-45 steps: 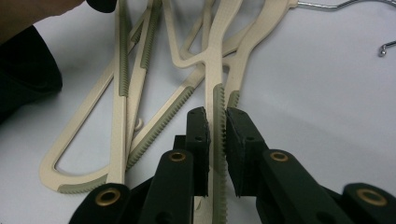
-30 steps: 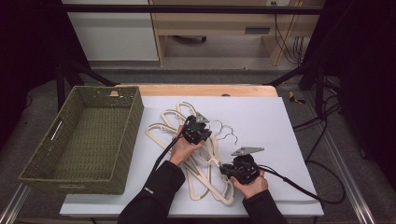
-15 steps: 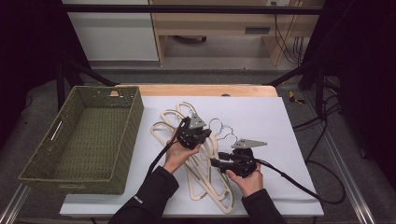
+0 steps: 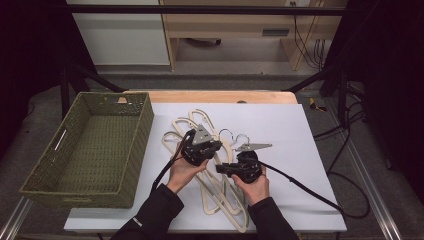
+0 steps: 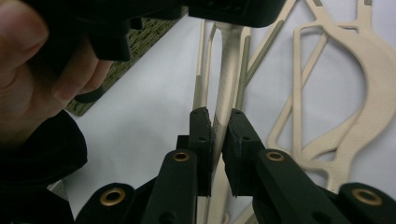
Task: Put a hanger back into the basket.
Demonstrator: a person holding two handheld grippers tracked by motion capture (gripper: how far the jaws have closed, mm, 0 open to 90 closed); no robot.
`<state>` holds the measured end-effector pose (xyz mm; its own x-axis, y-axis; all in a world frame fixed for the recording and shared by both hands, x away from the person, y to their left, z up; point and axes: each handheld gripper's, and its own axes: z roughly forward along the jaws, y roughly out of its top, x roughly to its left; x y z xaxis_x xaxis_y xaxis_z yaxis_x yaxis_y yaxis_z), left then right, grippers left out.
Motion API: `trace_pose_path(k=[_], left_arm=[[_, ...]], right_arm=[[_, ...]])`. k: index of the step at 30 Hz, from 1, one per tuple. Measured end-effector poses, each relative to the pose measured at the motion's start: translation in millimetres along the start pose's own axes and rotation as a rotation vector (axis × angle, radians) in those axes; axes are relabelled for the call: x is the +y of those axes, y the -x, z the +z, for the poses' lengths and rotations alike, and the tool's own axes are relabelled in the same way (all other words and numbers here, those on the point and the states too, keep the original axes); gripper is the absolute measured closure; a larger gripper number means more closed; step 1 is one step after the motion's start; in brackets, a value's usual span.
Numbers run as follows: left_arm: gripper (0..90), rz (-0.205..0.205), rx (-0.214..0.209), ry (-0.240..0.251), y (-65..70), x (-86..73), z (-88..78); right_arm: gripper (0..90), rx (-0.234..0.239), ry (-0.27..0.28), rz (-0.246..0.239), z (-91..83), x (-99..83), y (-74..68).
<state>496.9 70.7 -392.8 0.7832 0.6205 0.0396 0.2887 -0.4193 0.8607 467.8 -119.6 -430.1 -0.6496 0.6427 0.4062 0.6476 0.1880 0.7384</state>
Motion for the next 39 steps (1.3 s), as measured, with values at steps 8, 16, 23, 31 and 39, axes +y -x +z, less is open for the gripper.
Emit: trace_pose_path(k=[8,16,23,31,39], left_arm=[[33.4,-0.006,0.023,0.084,-9.3,-0.8,-45.1],[13.4,-0.037,-0.012,0.114,-14.1,-14.3,-96.9],[12.4,-0.02,-0.056,0.109,-6.2,-29.6,-108.9],[17.1,0.046,-0.098,0.029,6.2,-35.6,-96.3],[43.2,0.106,-0.167,-0.065,11.9,-42.6,-82.9]], right_arm=[[87.2,0.05,0.006,0.058,-4.1,0.6,-4.3],[87.3,0.073,0.003,-0.034,-24.1,0.3,-13.2],[87.3,0.119,0.025,-0.156,-49.1,3.7,-18.6],[87.3,0.203,-0.029,-0.251,-50.4,-2.4,-25.6],[87.3,0.233,-0.059,-0.294,-49.8,-4.2,-29.8]])
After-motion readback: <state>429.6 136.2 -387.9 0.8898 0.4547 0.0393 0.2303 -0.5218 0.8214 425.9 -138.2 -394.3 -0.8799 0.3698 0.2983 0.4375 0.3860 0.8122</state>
